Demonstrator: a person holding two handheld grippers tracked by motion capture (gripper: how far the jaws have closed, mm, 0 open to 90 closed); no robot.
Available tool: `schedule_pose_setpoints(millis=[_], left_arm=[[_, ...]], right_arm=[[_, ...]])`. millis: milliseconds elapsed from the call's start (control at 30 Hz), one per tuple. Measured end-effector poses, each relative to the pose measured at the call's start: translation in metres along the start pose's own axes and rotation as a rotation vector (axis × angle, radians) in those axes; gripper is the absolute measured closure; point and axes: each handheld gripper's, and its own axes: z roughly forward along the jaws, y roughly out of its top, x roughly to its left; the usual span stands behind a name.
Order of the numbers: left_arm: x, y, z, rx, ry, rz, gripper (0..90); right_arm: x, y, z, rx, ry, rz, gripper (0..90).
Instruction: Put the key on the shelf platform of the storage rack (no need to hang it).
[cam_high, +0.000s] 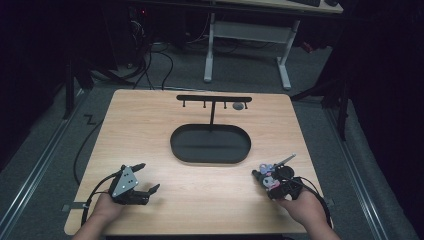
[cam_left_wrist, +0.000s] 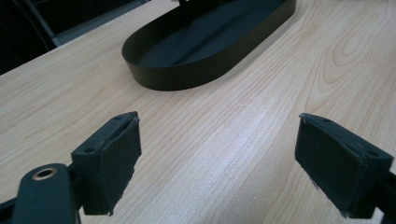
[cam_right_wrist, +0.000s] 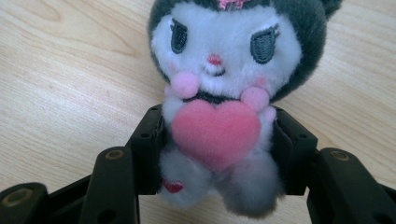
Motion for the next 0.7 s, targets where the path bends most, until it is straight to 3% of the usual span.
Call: schedule_pose_setpoints(millis=[700], left_arm=[[0.001, 0.0, 0.0, -0.002, -0.006, -0.006, 15.4]], right_arm=[[0.009, 0.03, -0.031, -0.084, 0.0, -0.017, 46.3]])
